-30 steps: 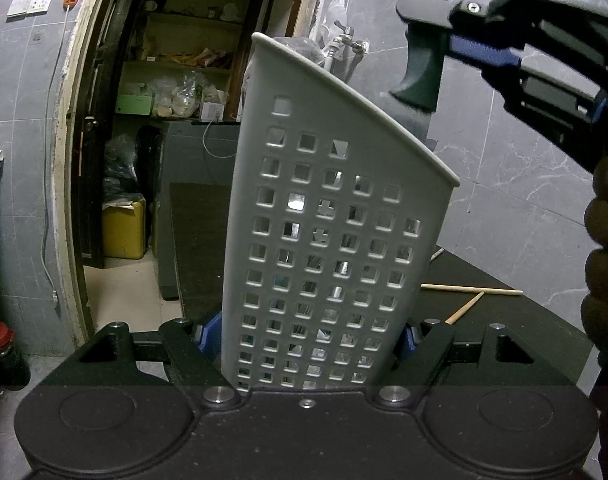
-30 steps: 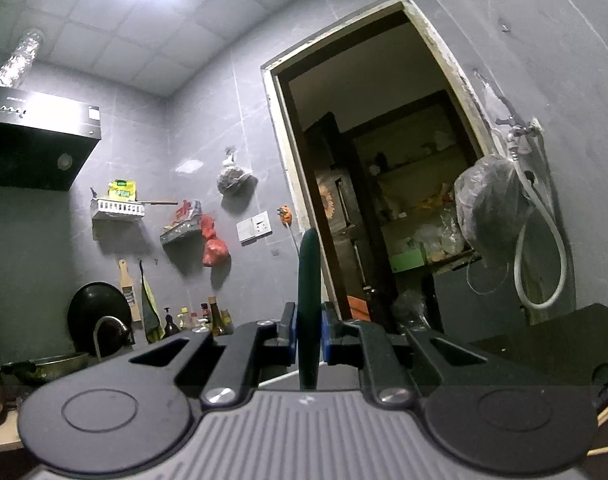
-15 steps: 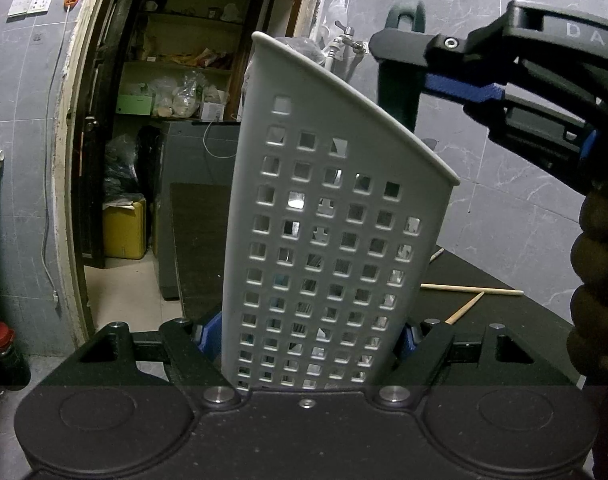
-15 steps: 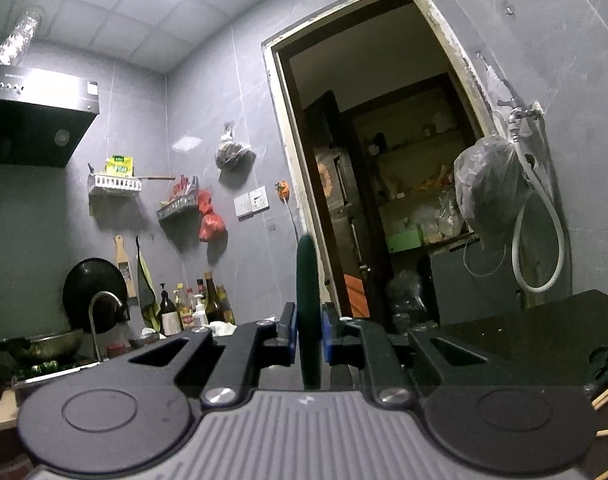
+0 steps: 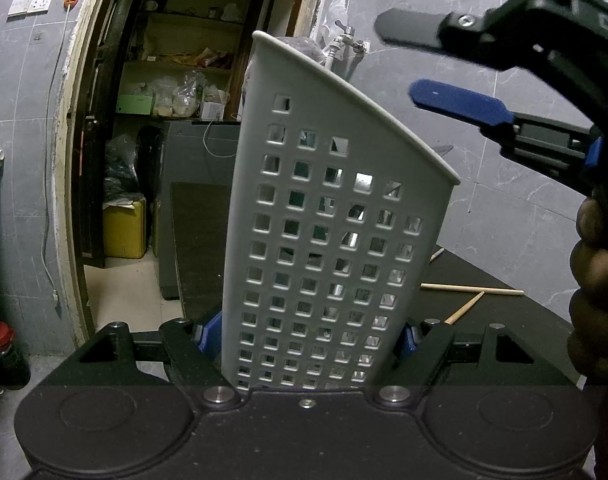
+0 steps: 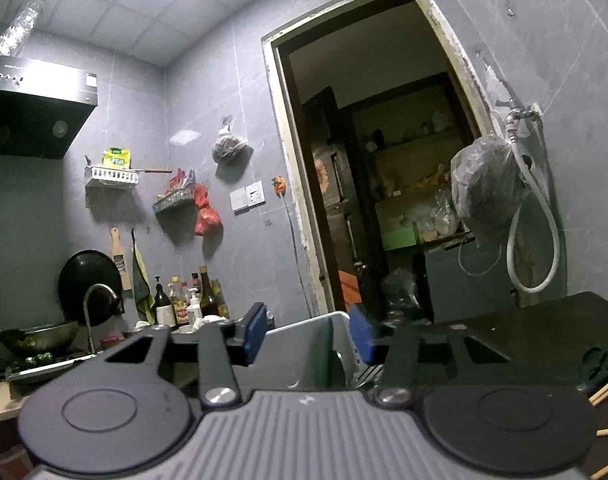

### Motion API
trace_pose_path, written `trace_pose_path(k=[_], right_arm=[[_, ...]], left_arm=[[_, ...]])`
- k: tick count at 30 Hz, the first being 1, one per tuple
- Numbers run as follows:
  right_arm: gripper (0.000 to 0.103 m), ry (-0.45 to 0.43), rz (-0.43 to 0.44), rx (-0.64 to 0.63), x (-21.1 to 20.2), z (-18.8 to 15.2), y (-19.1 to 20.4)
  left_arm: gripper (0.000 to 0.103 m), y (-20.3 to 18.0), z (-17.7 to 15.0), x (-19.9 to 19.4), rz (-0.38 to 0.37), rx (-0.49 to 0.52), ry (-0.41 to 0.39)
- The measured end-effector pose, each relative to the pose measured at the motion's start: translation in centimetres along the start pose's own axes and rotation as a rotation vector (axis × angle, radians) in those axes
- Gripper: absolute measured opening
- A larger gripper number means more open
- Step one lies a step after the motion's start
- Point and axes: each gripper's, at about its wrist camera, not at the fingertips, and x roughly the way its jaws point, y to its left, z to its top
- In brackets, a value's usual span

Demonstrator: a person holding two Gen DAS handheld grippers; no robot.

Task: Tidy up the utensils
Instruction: 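Open the right tool to release the knife into the basket, then lower the open right tool to the black scissors on the table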

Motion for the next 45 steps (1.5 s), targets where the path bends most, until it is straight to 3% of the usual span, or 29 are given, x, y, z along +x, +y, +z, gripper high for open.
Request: trace_pose_path(k=[3, 5, 8, 14, 19, 23, 28, 33, 40, 45], right_arm=[[0.073, -0.023, -0.016, 0.003, -0.6, 0.1, -0.3], [0.089, -0.045, -0.043, 0.001, -1.1, 0.3, -0.6], [0.1, -0.077, -0.101, -0.01, -2.2, 0.5, -1.4], [0.103, -0.119, -0.259, 0.039, -4.7, 0.6, -4.0], [0.103, -0.087, -0.389, 0.121, -6.1, -0.4, -6.7], [0.103, -0.01, -0.487, 0.177, -6.1, -1.4, -8.7], [0.103, 0.146, -0.596, 0.257, -4.6, -2.9, -11.3], [0.103, 0.256, -0.643, 0.267, -2.6, -3.4, -13.1], [0.103, 0.435, -0.634, 0.1, 4.0, -1.9, -16.2], [0.103, 0.567, -0.648, 0.143, 9.3, -1.2, -20.6]], left_arm=[[0.079, 0.0, 0.0, 0.0, 0.0, 0.0, 0.0], [0.079, 0.0, 0.0, 0.0, 0.0, 0.0, 0.0], [0.079, 0.0, 0.0, 0.0, 0.001, 0.0, 0.0], [0.079, 0.0, 0.0, 0.0, 0.0, 0.001, 0.0], [0.079, 0.0, 0.0, 0.0, 0.002, 0.002, 0.0], [0.079, 0.1, 0.0, 0.0, 0.004, 0.004, 0.001], [0.079, 0.1, 0.0, 0.0, 0.004, 0.003, 0.0], [0.079, 0.4, 0.0, -0.1, -0.003, 0.006, -0.001], [0.079, 0.7, 0.1, -0.2, -0.012, 0.003, -0.003], [0.079, 0.8, 0.0, 0.0, -0.018, 0.003, -0.001]])
